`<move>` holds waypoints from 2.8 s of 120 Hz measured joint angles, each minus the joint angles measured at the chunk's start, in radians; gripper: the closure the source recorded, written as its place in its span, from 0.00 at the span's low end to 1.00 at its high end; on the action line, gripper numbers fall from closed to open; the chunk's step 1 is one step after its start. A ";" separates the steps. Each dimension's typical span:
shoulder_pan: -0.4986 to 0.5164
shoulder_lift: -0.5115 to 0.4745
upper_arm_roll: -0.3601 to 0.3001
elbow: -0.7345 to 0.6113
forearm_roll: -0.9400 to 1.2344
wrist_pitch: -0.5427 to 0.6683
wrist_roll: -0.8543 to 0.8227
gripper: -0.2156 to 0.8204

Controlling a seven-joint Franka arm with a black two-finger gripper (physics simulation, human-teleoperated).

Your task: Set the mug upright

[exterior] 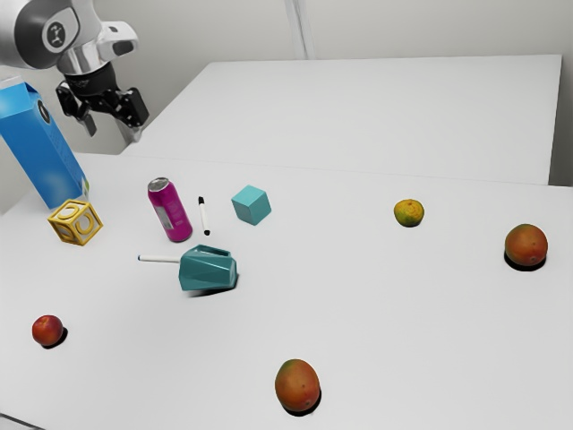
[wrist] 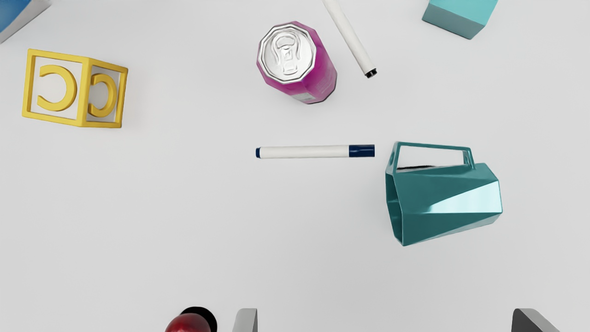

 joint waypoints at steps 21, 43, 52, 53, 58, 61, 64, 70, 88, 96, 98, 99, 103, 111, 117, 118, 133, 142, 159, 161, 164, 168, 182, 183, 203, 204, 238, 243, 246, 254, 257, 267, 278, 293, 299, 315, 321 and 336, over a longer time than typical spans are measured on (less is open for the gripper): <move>0.001 0.000 -0.001 -0.004 -0.002 0.015 0.015 0.21; 0.010 -0.001 0.007 -0.049 -0.020 0.023 0.027 0.21; 0.037 0.000 0.010 -0.072 -0.089 0.023 0.031 0.21; 0.042 0.000 0.010 -0.078 -0.099 0.023 0.032 0.21; 0.071 0.001 0.011 -0.112 -0.151 0.023 0.034 0.21; 0.091 0.002 0.011 -0.135 -0.185 0.023 0.035 0.21; 0.112 0.003 0.011 -0.156 -0.219 0.024 0.037 0.21; 0.145 0.005 0.011 -0.194 -0.276 0.025 0.040 0.21; 0.206 0.027 0.011 -0.298 -0.433 0.026 0.049 0.21; 0.227 0.063 0.011 -0.320 -0.486 0.027 0.056 0.21; 0.233 0.075 0.011 -0.324 -0.499 0.027 0.059 0.21; 0.236 0.081 0.011 -0.325 -0.505 0.027 0.060 0.21; 0.247 0.103 0.011 -0.330 -0.528 0.027 0.066 0.21; 0.267 0.146 0.011 -0.333 -0.568 0.027 0.079 0.21; 0.280 0.173 0.011 -0.332 -0.595 0.028 0.090 0.21; 0.282 0.177 0.011 -0.332 -0.599 0.028 0.092 0.21; 0.281 0.249 0.018 -0.311 -0.665 0.032 0.122 0.21; 0.279 0.293 0.022 -0.290 -0.709 0.040 0.140 0.21; 0.278 0.341 0.022 -0.276 -0.777 0.070 0.169 0.21; 0.278 0.346 0.022 -0.276 -0.785 0.073 0.172 0.21; 0.278 0.353 0.022 -0.275 -0.797 0.078 0.176 0.21; 0.278 0.362 0.022 -0.275 -0.814 0.083 0.182 0.21; 0.278 0.393 0.022 -0.274 -0.868 0.095 0.199 0.21; 0.278 0.395 0.022 -0.274 -0.871 0.096 0.200 0.21; 0.276 0.425 0.015 -0.279 -0.950 0.108 0.218 0.21; 0.276 0.426 0.015 -0.280 -0.954 0.109 0.219 0.21; 0.274 0.445 -0.004 -0.287 -1.014 0.129 0.235 0.39; 0.274 0.445 -0.004 -0.287 -1.014 0.132 0.236 0.50; 0.274 0.445 -0.004 -0.287 -1.014 0.134 0.237 0.56; 0.274 0.443 -0.004 -0.287 -1.013 0.139 0.239 0.69; 0.274 0.442 -0.004 -0.286 -1.013 0.140 0.240 0.72; 0.272 0.438 -0.008 -0.279 -1.011 0.145 0.240 0.80; 0.269 0.427 -0.020 -0.274 -1.010 0.149 0.234 0.85; 0.251 0.408 -0.025 -0.268 -1.010 0.154 0.218 0.92; 0.240 0.402 -0.025 -0.269 -1.009 0.156 0.209 0.93; 0.213 0.394 -0.022 -0.276 -1.004 0.164 0.186 0.95; 0.197 0.378 -0.022 -0.276 -0.973 0.173 0.178 0.96; 0.110 0.313 -0.023 -0.276 -0.791 0.222 0.152 0.96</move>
